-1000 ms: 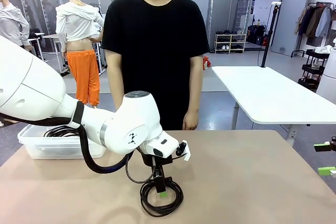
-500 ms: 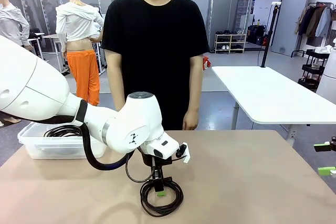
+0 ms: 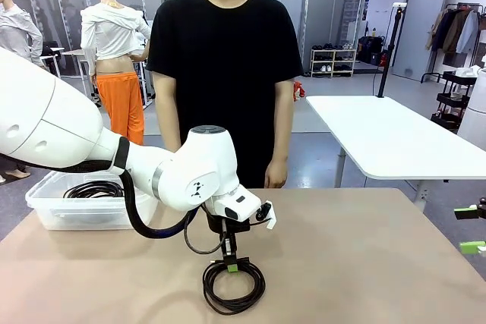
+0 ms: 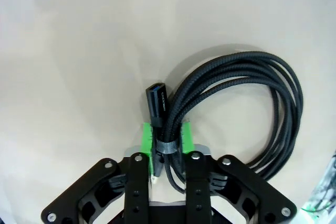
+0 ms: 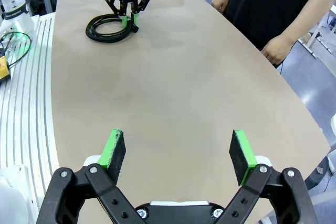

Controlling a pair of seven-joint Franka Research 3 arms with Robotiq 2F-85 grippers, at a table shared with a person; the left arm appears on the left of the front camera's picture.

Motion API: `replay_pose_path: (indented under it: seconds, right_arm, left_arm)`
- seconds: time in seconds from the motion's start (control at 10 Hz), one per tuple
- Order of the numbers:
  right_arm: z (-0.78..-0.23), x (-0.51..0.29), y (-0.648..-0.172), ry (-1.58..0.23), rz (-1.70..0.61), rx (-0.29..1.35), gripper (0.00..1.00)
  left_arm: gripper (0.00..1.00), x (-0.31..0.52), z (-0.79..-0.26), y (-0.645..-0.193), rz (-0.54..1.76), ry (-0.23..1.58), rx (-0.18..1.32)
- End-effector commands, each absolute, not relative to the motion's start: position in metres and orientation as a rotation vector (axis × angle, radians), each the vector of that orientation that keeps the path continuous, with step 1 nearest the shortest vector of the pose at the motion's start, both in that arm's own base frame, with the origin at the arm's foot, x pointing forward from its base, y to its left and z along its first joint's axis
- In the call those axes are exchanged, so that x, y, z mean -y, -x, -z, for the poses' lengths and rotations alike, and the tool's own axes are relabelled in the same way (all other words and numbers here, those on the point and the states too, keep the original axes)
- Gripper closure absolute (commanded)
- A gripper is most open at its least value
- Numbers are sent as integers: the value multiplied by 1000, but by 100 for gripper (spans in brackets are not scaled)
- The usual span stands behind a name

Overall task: Organize and store the cables.
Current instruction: Place the USB Extension Cable into the Organizing box.

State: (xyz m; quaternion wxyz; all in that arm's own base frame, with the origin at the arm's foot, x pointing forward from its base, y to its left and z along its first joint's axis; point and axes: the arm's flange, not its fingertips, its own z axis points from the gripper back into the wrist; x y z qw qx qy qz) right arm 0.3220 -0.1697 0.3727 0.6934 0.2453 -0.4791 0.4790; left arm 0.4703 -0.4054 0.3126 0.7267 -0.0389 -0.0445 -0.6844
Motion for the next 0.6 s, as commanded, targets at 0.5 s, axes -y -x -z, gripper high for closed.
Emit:
replay_pose_path:
  seconds: [0.5]
  right_arm:
    - [-376,169,-323,-552,-1056,1074,0]
  left_arm:
    - [90,393,-375,-476,1589,111,67]
